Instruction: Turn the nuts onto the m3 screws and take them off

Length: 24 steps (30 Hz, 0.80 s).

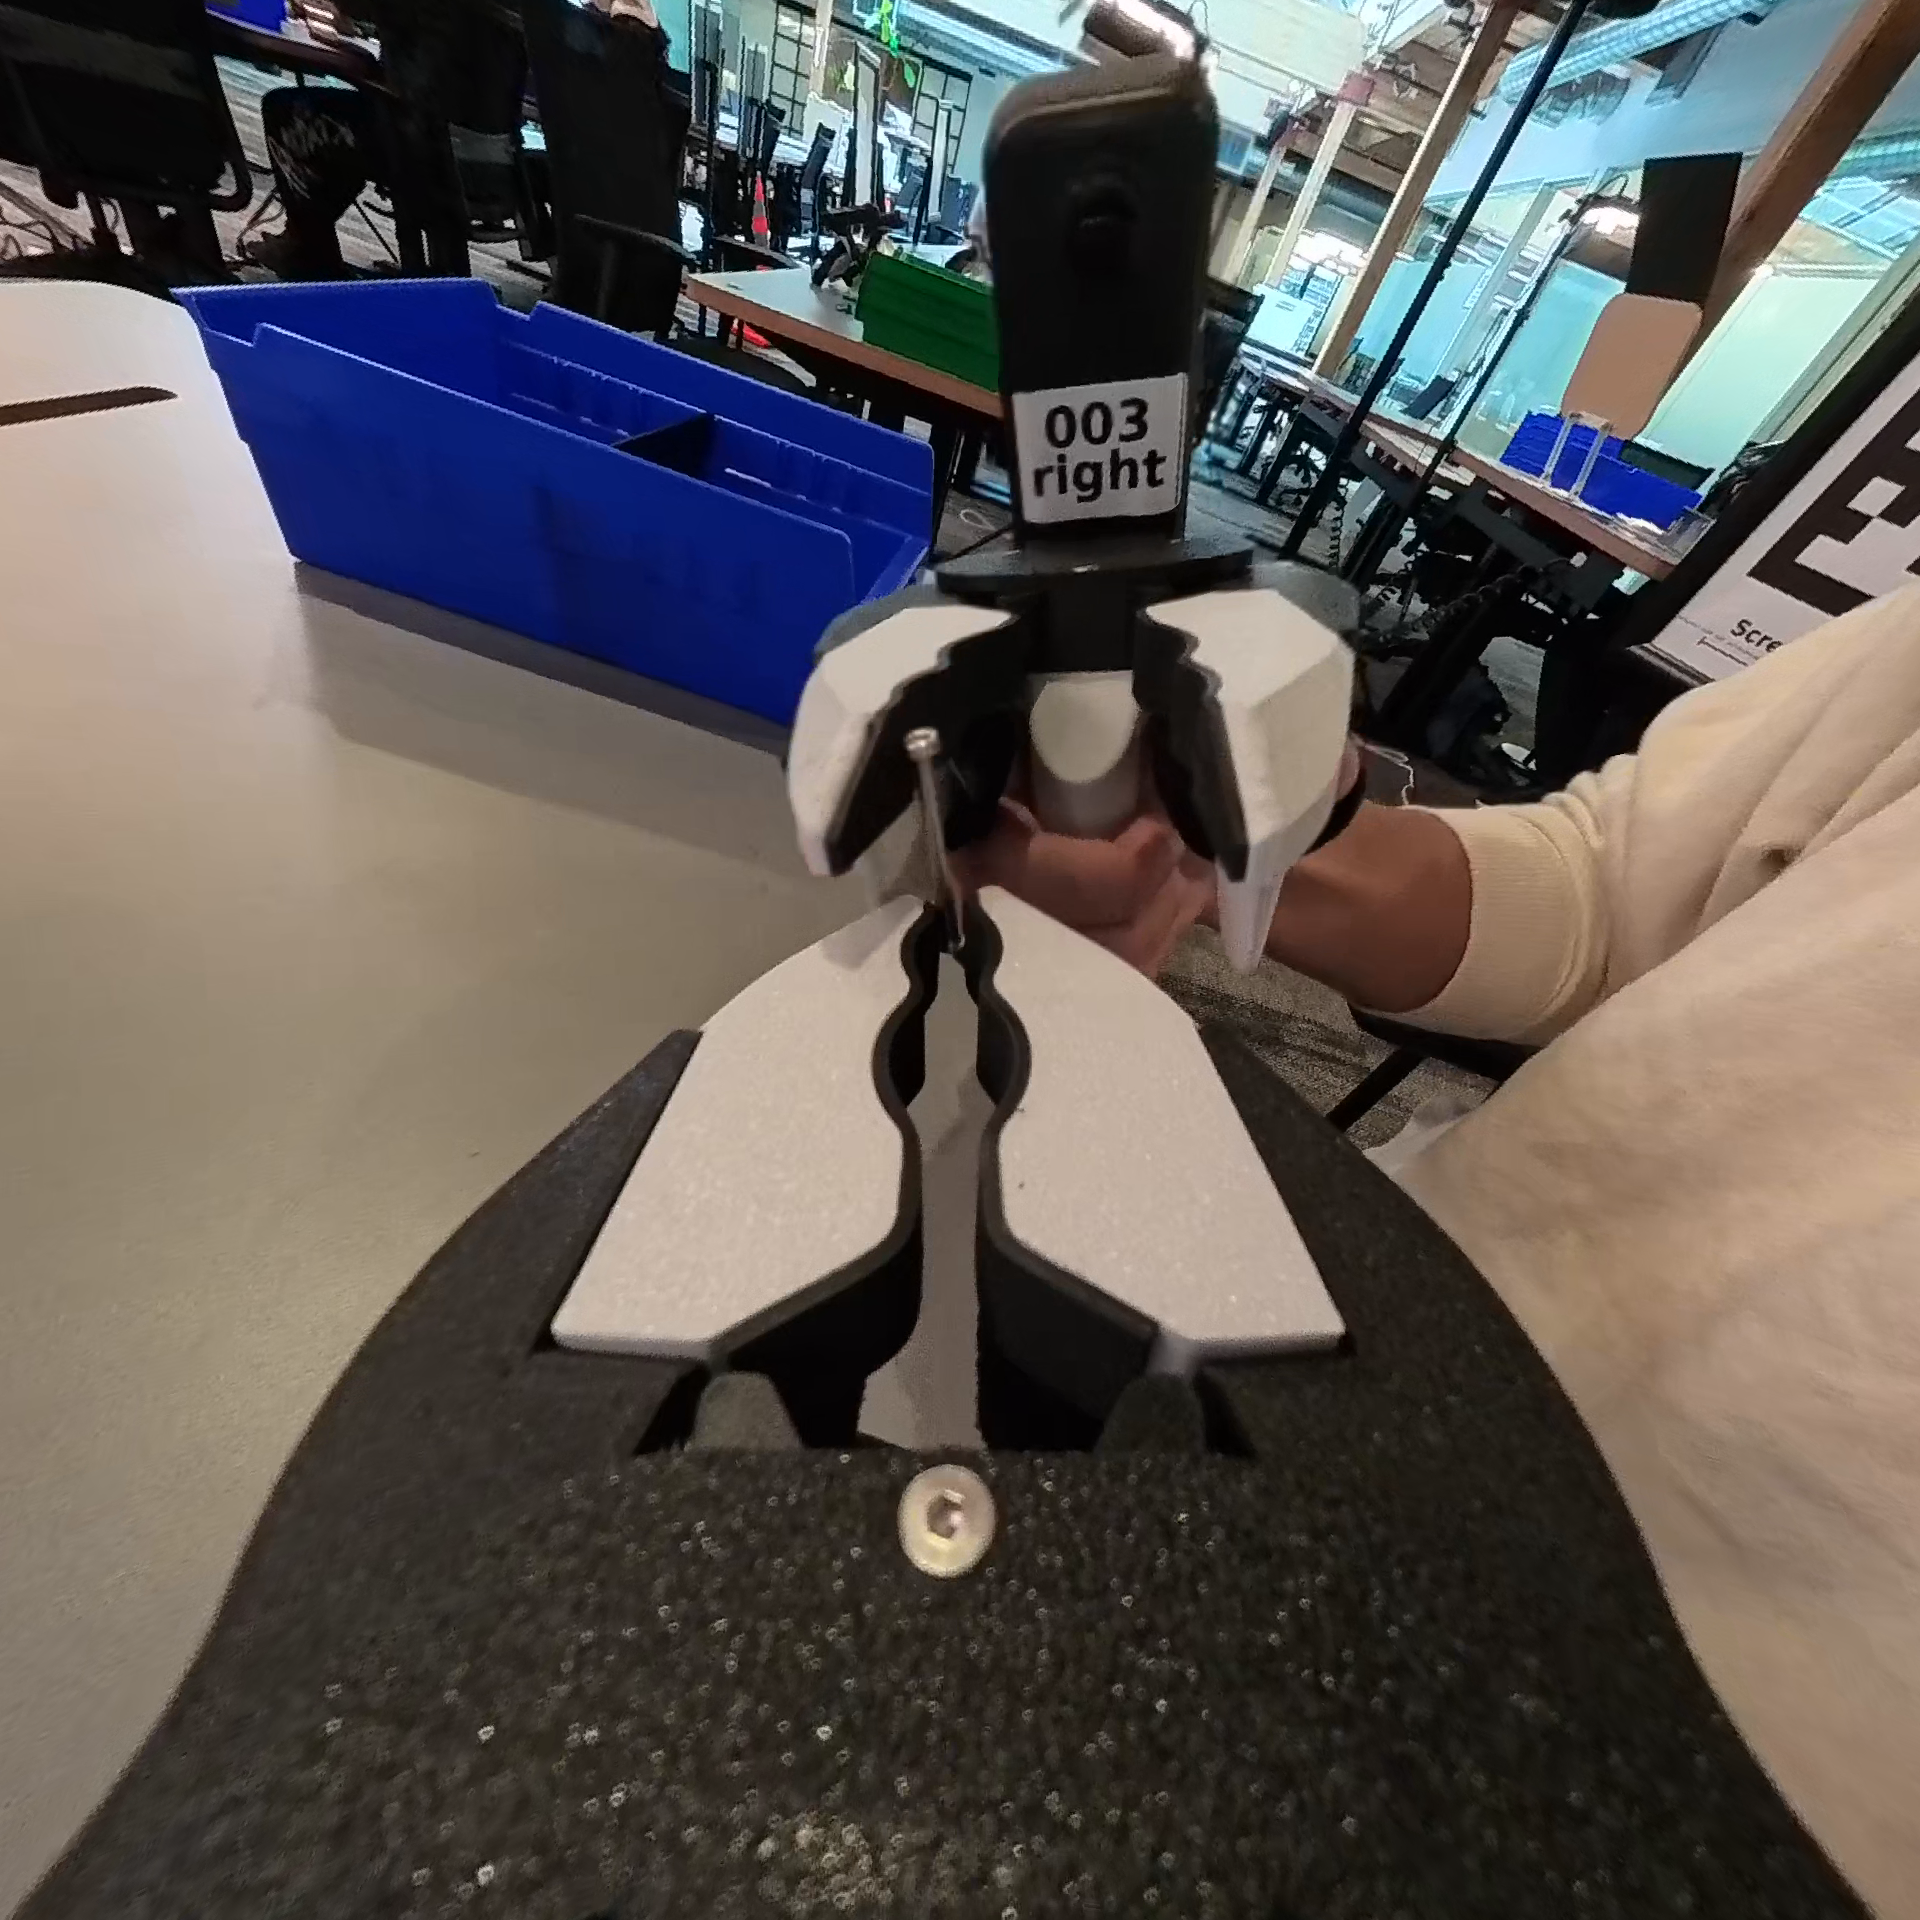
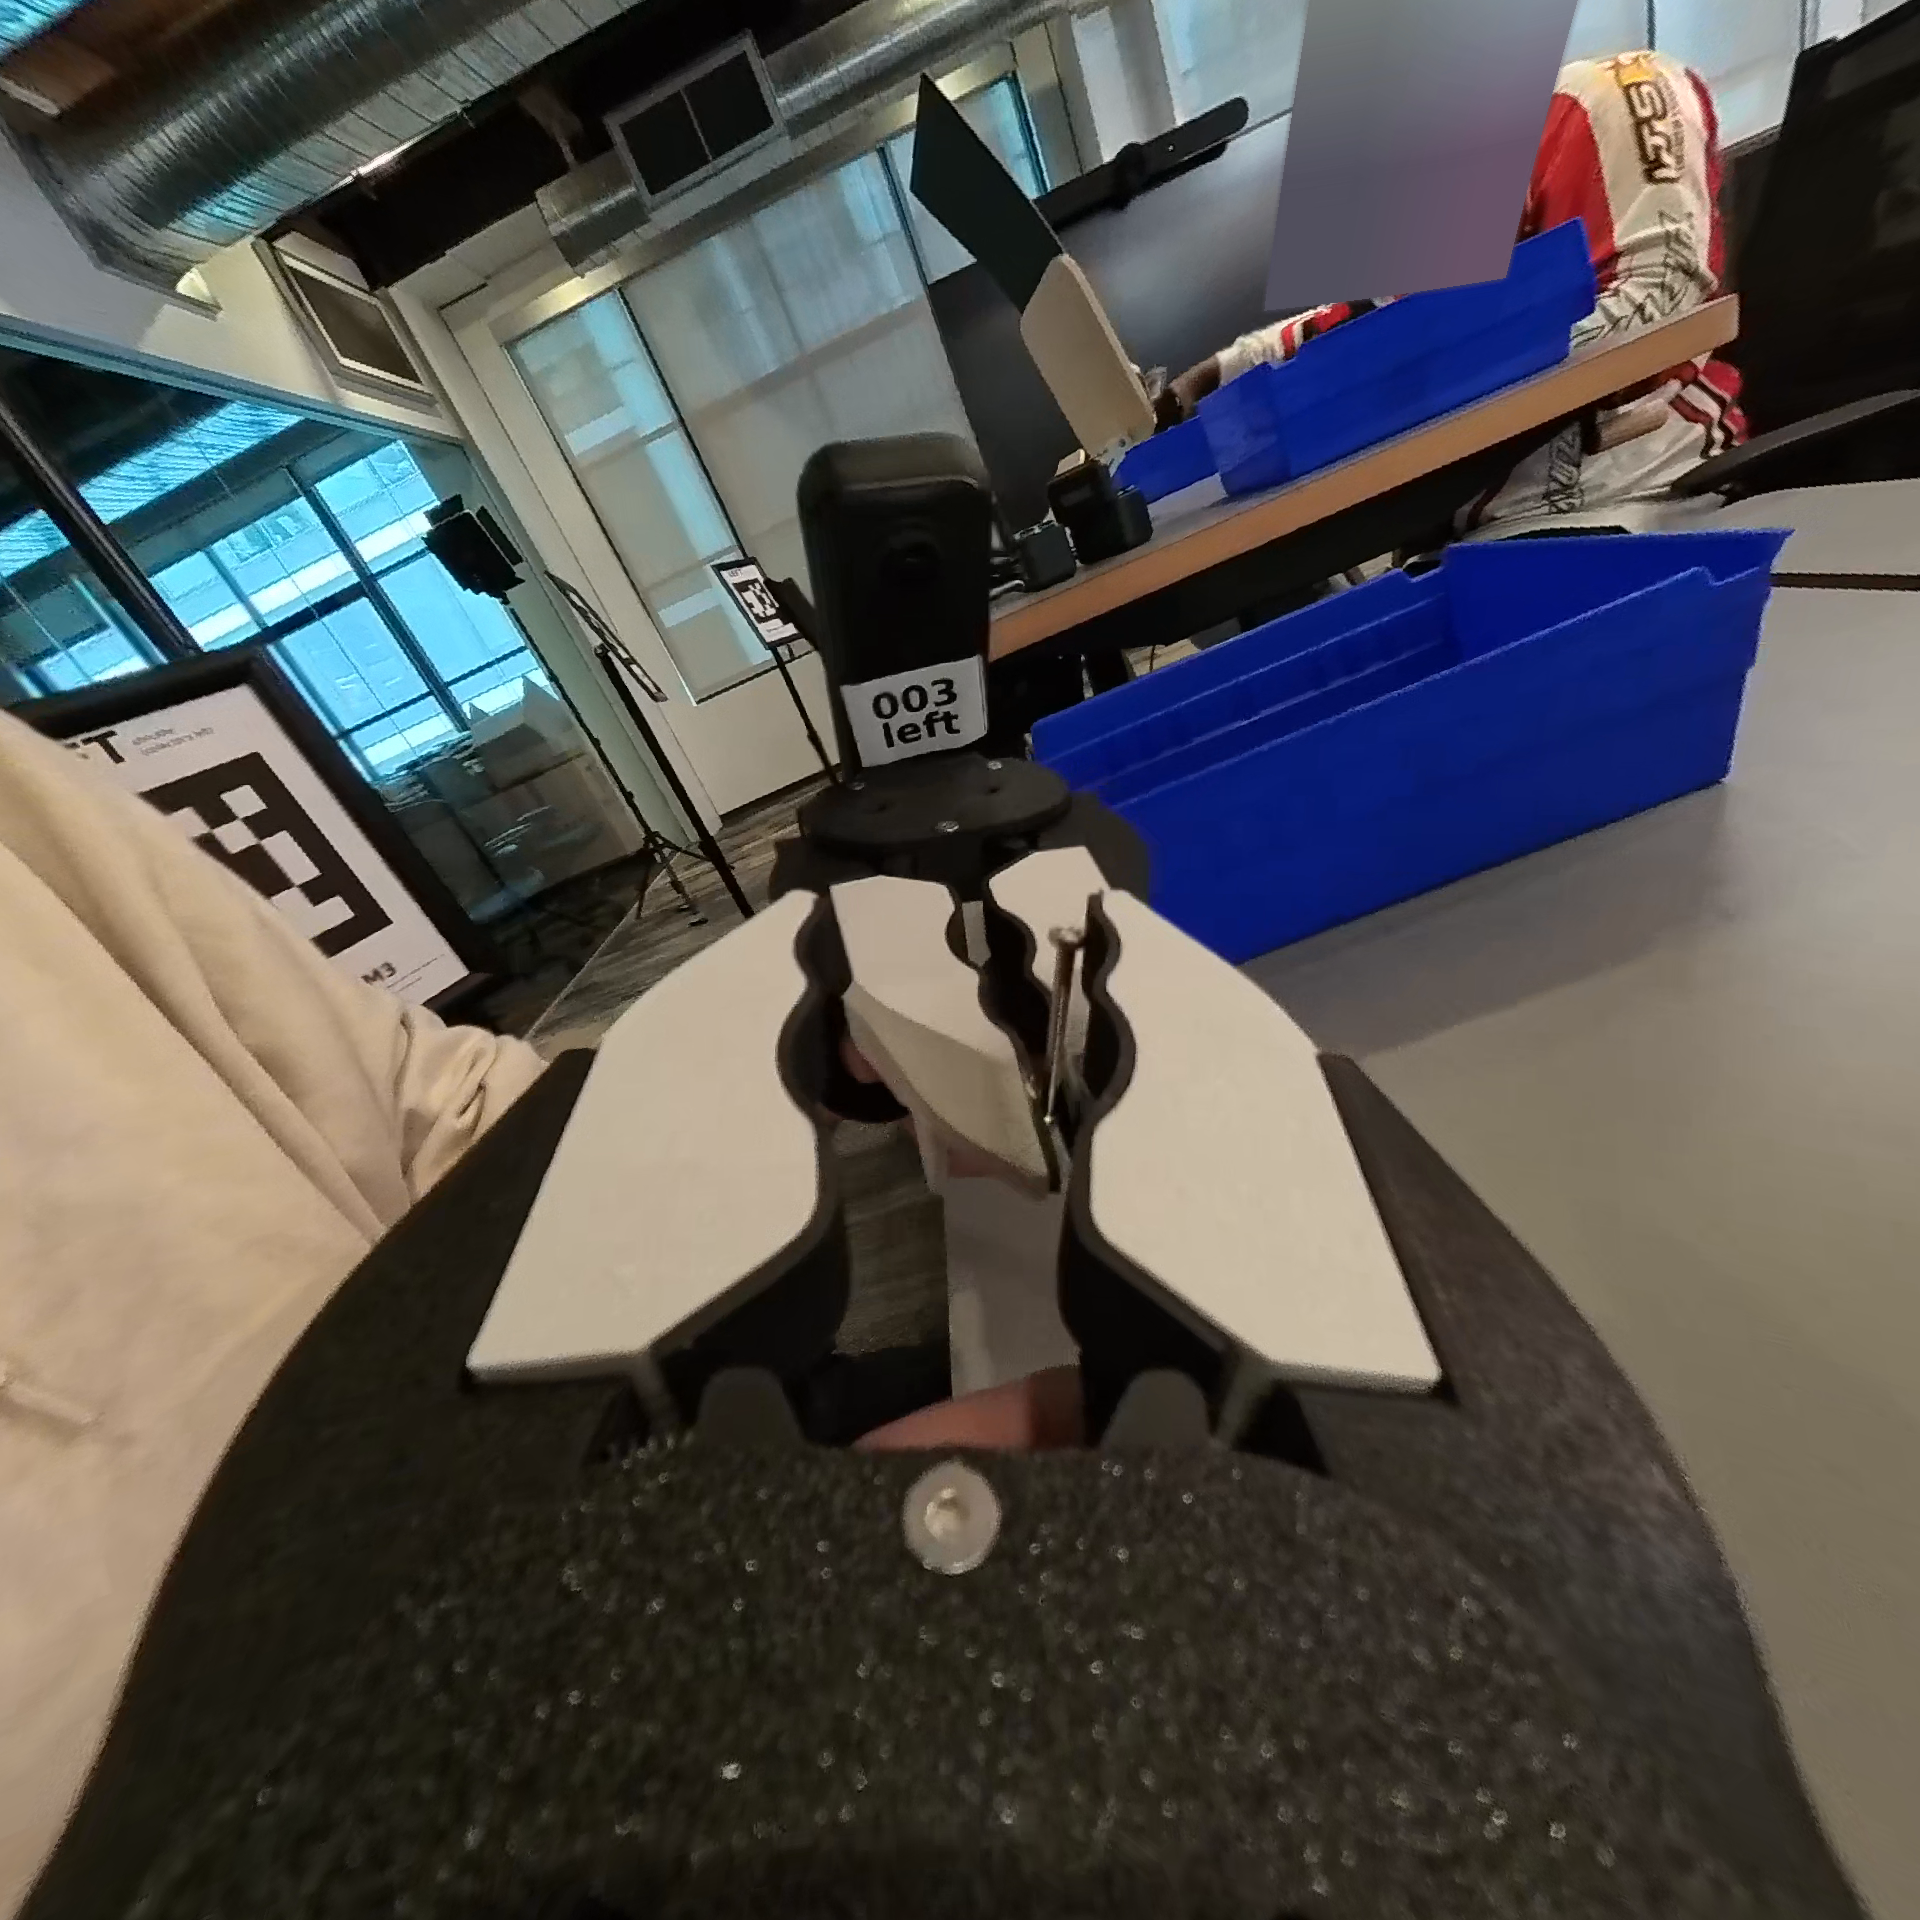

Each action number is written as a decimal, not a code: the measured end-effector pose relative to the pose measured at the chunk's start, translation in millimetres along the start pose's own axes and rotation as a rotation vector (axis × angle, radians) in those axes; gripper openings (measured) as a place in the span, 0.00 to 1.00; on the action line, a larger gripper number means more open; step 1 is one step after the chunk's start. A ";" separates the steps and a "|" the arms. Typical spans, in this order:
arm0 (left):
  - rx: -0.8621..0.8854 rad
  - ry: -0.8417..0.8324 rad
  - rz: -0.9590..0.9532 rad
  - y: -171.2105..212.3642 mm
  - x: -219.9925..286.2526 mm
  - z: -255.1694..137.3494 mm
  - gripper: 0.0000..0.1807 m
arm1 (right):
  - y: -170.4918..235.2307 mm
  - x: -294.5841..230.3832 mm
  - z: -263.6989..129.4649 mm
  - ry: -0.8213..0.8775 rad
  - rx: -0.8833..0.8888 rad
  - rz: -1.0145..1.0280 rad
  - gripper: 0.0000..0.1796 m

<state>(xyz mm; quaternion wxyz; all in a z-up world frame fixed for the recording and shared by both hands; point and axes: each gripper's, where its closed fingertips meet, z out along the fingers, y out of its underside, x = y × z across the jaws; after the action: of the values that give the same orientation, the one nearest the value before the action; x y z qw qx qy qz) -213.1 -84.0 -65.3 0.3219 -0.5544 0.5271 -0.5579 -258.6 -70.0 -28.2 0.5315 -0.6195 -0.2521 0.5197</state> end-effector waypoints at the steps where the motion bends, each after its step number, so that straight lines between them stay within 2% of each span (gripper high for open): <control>1: 0.001 -0.001 0.000 -0.3 -0.1 0.0 0.02 | 0.2 0.8 1.6 -0.002 -0.002 0.000 0.25; 8: 0.004 0.006 -0.008 0.8 -1.2 -0.2 0.02 | -7.5 1.5 -23.9 0.048 0.014 -0.020 0.25; 16: 0.002 0.000 0.000 -0.8 -0.3 -1.2 0.02 | 0.6 2.3 2.2 0.001 -0.016 -0.008 0.26; 24: 0.007 -0.005 -0.001 -1.5 -3.3 -5.8 0.02 | -7.2 -2.1 -17.2 0.022 -0.001 -0.022 0.25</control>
<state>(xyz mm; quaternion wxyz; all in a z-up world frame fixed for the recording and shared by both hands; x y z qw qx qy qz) -217.7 -79.1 -63.8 0.3251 -0.5549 0.5240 -0.5584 -241.9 -76.3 -22.6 0.5398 -0.6226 -0.2534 0.5068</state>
